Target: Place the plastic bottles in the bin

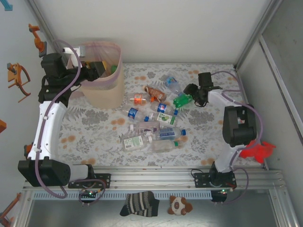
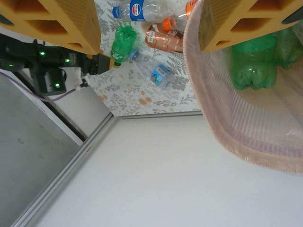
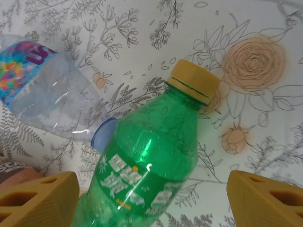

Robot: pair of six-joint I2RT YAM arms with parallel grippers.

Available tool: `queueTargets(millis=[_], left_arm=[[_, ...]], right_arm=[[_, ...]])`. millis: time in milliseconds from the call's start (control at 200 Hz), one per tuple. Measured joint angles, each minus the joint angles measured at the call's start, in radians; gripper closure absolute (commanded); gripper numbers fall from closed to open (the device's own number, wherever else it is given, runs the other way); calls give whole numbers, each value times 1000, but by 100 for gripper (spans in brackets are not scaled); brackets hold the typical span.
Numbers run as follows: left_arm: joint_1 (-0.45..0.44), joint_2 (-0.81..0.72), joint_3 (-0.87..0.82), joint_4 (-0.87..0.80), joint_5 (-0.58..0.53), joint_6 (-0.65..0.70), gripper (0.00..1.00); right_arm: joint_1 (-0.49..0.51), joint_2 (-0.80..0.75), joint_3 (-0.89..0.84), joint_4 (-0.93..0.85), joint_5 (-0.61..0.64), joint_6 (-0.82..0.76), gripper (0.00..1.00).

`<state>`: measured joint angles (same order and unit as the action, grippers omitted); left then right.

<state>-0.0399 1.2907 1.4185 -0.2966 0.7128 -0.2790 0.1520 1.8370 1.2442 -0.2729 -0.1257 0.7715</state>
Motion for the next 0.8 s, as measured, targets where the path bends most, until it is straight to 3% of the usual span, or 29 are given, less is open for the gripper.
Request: queueTargets(millis=[436,796], left_arm=[[-7,-90,-36,19,10,-7,42],[-7,-96,-38,13,10,-6,42]], right_arm=[[0,138,40,87,-81,97,25],[-3,150,32,139,-106,141,34]])
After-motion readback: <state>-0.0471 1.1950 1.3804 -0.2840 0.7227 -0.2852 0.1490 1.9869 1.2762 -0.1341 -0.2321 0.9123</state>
